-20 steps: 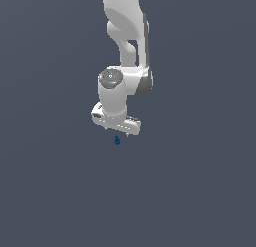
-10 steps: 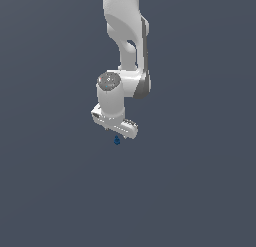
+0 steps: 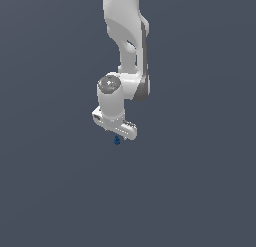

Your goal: Pick up the object and move it to a goal position.

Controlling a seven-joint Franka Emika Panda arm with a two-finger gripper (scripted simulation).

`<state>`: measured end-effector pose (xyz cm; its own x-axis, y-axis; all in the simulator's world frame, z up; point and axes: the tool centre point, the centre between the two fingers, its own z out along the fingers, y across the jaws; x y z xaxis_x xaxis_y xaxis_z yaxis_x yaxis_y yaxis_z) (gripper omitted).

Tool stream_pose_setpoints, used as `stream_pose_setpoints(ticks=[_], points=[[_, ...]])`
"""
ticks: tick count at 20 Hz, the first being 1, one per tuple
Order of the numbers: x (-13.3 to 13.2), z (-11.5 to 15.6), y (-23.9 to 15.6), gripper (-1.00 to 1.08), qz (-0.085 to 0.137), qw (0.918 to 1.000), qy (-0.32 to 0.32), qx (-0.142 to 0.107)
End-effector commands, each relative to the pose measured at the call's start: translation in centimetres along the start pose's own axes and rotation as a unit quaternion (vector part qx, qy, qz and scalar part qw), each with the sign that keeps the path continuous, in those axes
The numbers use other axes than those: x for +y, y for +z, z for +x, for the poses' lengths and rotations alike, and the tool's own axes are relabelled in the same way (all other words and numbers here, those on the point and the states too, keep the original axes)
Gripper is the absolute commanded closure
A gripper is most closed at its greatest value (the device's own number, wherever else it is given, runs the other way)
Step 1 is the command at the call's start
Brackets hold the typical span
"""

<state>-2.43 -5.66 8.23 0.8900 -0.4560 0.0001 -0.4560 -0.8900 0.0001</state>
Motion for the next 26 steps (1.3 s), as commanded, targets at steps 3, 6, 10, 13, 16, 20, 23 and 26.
stream_pose_setpoints(ticks=[3, 6, 10, 13, 16, 20, 23, 26], points=[[0.0, -0.1, 2.2, -0.92, 0.0, 1.0, 0.001, 0.0], [0.1, -0.1, 3.3, -0.92, 0.0, 1.0, 0.002, 0.0], [0.0, 0.0, 4.0, -0.92, 0.0, 1.0, 0.002, 0.0], [0.0, 0.0, 4.0, 1.08, 0.0, 1.0, 0.002, 0.0], [0.0, 0.0, 4.0, 1.08, 0.0, 1.0, 0.002, 0.0], [0.0, 0.0, 4.0, 1.08, 0.0, 1.0, 0.002, 0.0], [0.0, 0.0, 4.0, 1.08, 0.0, 1.0, 0.002, 0.0], [-0.1, 0.2, 3.7, 1.08, 0.0, 1.0, 0.002, 0.0]])
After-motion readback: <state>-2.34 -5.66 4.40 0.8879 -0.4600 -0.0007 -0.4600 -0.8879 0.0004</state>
